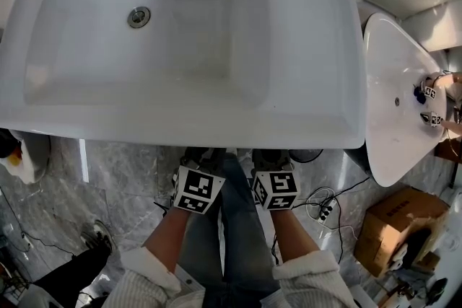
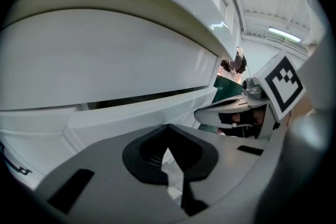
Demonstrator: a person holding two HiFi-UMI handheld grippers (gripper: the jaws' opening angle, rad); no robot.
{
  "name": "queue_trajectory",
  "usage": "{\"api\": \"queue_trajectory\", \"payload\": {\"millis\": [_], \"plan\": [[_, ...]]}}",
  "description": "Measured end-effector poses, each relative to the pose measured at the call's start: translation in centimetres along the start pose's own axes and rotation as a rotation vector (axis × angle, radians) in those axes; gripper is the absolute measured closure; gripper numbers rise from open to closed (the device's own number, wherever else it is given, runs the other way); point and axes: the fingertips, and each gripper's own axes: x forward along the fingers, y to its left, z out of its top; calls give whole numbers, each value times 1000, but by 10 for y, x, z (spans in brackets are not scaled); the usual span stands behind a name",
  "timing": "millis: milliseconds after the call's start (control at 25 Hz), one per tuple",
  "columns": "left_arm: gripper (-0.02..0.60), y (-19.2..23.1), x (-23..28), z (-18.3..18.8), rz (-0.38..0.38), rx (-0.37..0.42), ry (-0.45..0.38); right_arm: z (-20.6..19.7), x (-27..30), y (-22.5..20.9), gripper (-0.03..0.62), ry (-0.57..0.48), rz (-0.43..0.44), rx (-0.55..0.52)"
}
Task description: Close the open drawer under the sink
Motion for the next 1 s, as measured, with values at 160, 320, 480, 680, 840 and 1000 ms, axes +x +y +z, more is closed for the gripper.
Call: {"api": "queue_trajectory", "payload": {"millis": [160, 320, 480, 680, 840, 1000], "plan": [[566, 0, -1, -4, -11, 30, -7, 2, -1, 2, 585, -40, -20, -31], [566, -5, 5, -3, -23, 74, -4, 1, -1, -1, 585, -52, -36, -24], [566, -5, 8, -1, -20, 110, -13, 2, 1, -3, 585, -60, -36, -57], [566, -1, 15, 4, -29, 143, -33, 8, 8, -9, 585, -78, -28, -137], [566, -2, 18, 9, -29, 157, -41, 11, 7, -16, 585, -80, -38, -148], [566, -5, 14, 15, -3, 121, -69, 15, -3, -19, 585, -97, -52, -133]]}}
